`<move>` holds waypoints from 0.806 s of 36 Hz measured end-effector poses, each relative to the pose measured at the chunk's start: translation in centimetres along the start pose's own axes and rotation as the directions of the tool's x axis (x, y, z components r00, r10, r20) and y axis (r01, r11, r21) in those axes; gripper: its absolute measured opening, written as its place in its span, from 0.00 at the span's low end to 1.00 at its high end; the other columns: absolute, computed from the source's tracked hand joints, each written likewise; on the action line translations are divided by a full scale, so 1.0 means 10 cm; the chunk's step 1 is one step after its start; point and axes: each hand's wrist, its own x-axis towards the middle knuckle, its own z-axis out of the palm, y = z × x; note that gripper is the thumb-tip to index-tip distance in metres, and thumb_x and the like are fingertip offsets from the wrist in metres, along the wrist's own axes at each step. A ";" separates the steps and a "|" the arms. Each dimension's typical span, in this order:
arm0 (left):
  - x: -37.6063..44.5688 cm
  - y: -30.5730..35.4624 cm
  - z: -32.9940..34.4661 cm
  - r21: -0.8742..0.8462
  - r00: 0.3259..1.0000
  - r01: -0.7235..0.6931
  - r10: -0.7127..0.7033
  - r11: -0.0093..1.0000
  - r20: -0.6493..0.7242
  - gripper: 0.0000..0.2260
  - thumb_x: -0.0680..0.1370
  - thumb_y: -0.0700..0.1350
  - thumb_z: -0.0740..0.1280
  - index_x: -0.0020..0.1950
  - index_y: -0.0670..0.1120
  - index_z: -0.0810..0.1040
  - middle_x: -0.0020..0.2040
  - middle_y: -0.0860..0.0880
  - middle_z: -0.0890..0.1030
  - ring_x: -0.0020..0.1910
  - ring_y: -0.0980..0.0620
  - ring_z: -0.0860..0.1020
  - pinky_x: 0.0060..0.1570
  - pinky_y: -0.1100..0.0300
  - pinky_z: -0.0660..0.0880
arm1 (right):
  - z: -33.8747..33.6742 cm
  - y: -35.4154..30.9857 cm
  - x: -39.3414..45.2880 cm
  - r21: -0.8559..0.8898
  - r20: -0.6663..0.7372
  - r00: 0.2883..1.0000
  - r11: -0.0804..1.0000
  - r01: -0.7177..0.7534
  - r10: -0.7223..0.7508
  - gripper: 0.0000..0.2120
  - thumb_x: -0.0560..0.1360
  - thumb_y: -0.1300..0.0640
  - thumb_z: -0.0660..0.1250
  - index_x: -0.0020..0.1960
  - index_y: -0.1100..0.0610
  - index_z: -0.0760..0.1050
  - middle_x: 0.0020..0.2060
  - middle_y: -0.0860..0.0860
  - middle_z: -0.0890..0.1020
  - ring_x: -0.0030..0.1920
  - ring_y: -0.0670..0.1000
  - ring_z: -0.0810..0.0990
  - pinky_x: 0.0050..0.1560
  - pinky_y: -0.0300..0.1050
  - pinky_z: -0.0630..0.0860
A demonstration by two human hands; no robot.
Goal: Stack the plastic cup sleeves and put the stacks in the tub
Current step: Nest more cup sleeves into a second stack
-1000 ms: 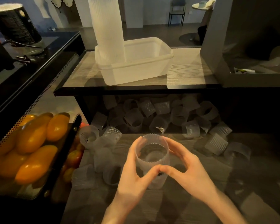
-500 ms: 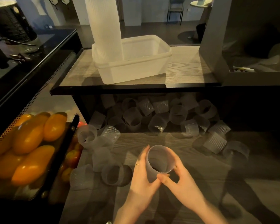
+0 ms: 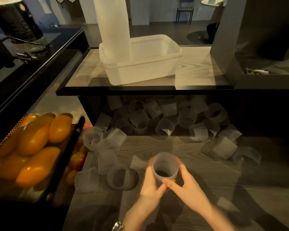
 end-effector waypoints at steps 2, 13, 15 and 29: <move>0.01 0.03 0.01 0.003 1.000 -0.008 0.008 1.000 0.010 0.39 0.66 0.57 0.68 0.71 0.46 0.57 0.66 0.52 0.69 0.66 0.58 0.69 0.62 0.68 0.67 | -0.02 0.00 0.01 0.007 -0.005 1.000 1.000 0.005 -0.005 0.28 0.73 0.54 0.70 0.61 0.34 0.58 0.57 0.28 0.69 0.57 0.21 0.64 0.49 0.16 0.62; 0.01 0.03 0.00 -0.051 1.000 0.010 -0.010 0.999 0.015 0.42 0.69 0.41 0.75 0.73 0.46 0.51 0.70 0.52 0.64 0.69 0.62 0.64 0.67 0.66 0.64 | 0.05 0.00 -0.07 -0.010 -0.179 0.979 0.995 0.096 -0.096 0.44 0.67 0.57 0.75 0.67 0.33 0.50 0.65 0.26 0.58 0.62 0.20 0.56 0.54 0.15 0.56; 0.00 -0.04 -0.04 -0.077 1.000 0.012 -0.012 0.997 0.002 0.41 0.69 0.34 0.73 0.72 0.49 0.50 0.66 0.60 0.62 0.62 0.75 0.64 0.57 0.78 0.64 | 0.09 -0.04 -0.11 -0.101 -0.269 0.939 0.976 0.194 -0.214 0.47 0.64 0.58 0.78 0.71 0.37 0.52 0.69 0.27 0.57 0.68 0.27 0.55 0.61 0.17 0.54; -0.35 -0.59 -1.01 0.039 0.848 0.131 -0.091 0.991 -0.523 0.43 0.63 0.36 0.78 0.71 0.52 0.61 0.64 0.53 0.70 0.64 0.56 0.68 0.66 0.55 0.64 | 1.03 0.07 0.10 -0.139 0.105 0.928 0.919 0.369 -0.357 0.33 0.74 0.66 0.65 0.72 0.47 0.57 0.72 0.45 0.60 0.73 0.41 0.58 0.72 0.35 0.55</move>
